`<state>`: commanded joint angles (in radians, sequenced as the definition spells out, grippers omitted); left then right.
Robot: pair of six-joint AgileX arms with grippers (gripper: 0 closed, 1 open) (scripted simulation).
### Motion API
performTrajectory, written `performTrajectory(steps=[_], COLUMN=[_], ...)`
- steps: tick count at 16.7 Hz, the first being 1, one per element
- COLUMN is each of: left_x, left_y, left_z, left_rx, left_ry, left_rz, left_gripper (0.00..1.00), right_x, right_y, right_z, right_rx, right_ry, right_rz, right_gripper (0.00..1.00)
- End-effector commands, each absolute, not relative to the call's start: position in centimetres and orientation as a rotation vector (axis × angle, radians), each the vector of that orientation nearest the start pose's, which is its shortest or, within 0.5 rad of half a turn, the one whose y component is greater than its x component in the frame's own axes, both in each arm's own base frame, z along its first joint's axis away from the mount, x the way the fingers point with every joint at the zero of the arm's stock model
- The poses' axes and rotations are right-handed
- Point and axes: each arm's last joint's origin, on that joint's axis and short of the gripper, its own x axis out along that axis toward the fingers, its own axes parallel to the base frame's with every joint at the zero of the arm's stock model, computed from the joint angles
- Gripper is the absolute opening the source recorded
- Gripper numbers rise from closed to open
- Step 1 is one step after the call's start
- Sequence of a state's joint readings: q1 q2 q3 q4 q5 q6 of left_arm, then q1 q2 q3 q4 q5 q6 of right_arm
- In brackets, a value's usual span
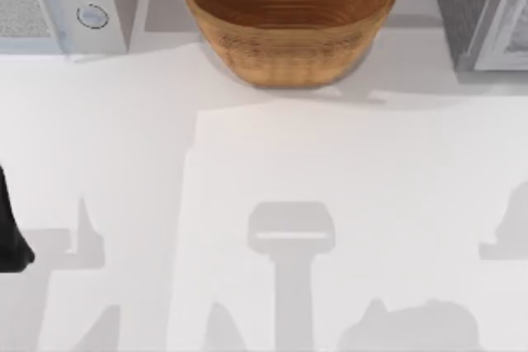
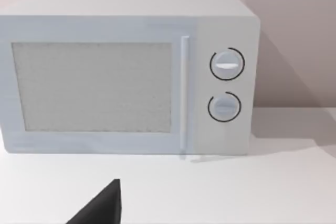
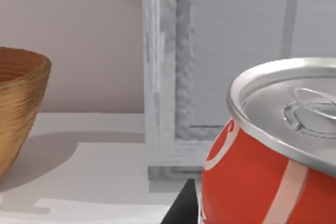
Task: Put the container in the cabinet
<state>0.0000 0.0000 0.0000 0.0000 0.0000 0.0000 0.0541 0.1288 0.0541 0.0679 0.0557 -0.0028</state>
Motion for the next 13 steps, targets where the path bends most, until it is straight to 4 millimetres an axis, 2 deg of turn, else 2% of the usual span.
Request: performTrajectory(steps=[4, 10, 13], left_x=[10.6, 10.6, 10.6], left_y=[-0.1, -0.1, -0.1], left_z=[16.0, 16.0, 16.0], left_rx=[0.000, 0.000, 0.000], left_ry=[0.000, 0.000, 0.000], left_rz=[0.000, 0.000, 0.000], left_gripper=[1.00, 1.00, 1.00], right_x=[10.6, 10.6, 10.4], right_y=[-0.1, -0.1, 0.0], right_z=[16.1, 16.1, 17.9], right_rx=[0.000, 0.002, 0.009], right_ry=[0.000, 0.000, -0.033], right_rz=[0.000, 0.002, 0.002], right_gripper=[0.00, 0.00, 0.00])
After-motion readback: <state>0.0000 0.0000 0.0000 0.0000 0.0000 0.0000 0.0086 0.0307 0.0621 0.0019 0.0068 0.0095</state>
